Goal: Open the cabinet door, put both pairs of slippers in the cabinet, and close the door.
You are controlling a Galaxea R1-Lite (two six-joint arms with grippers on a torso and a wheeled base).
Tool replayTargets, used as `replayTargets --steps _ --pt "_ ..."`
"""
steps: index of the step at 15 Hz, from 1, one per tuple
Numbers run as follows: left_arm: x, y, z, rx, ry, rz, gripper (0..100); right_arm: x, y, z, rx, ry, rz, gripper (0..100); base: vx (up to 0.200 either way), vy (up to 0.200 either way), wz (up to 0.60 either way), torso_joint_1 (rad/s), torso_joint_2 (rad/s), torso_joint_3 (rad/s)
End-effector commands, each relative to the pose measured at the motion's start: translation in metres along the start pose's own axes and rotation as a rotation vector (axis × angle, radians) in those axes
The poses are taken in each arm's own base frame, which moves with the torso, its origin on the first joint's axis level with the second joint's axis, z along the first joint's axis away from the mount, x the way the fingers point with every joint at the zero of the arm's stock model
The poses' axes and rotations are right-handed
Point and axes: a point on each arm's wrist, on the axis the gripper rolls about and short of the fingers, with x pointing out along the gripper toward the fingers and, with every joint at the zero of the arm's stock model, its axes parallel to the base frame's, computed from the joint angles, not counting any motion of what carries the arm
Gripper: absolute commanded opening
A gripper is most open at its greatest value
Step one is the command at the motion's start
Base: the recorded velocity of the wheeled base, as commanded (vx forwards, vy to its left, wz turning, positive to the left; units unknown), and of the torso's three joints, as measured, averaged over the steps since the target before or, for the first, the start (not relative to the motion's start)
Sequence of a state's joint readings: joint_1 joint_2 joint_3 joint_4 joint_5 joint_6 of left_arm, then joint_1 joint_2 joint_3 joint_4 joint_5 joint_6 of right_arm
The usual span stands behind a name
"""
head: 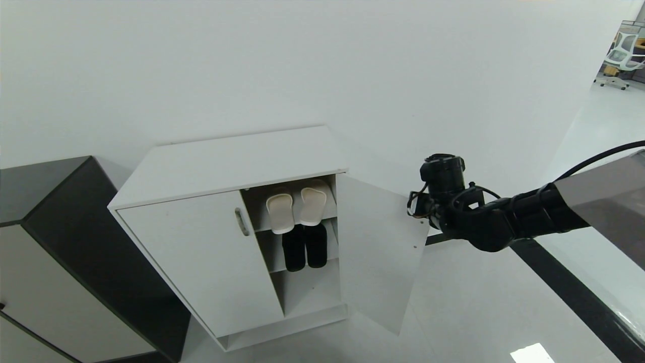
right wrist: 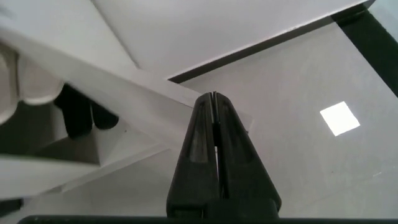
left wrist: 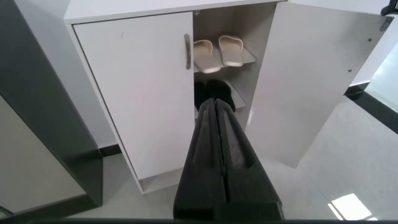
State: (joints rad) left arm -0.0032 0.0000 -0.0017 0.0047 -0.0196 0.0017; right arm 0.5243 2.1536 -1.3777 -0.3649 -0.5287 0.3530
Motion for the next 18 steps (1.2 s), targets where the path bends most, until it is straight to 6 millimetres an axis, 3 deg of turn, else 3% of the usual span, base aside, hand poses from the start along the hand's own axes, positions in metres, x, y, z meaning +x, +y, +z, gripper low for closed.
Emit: replayTargets --steps 1,5,11,16,18 --pt "0.000 0.000 0.000 0.000 0.000 0.000 0 -0.027 0.013 -0.001 -0.019 0.002 0.056 0 0.000 0.000 0.00 0.000 0.00 0.000" --pt "0.000 0.000 0.000 0.000 0.000 0.000 0 -0.074 0.026 0.004 -0.046 -0.008 0.143 0 0.000 0.000 0.00 0.000 0.00 0.000" --pt "0.000 0.000 0.000 0.000 0.002 0.000 0 -0.065 0.026 -0.018 -0.096 0.040 0.143 0 0.000 0.000 0.00 0.000 0.00 0.000" --pt "0.000 0.000 0.000 0.000 0.000 0.000 0 -0.066 0.051 -0.057 -0.127 0.074 0.255 0 0.000 0.000 0.00 0.000 0.00 0.000" --pt "0.000 0.000 0.000 0.001 0.002 0.000 0 -0.076 0.063 -0.070 -0.131 0.080 0.337 0 0.000 0.000 0.00 0.000 0.00 0.000"
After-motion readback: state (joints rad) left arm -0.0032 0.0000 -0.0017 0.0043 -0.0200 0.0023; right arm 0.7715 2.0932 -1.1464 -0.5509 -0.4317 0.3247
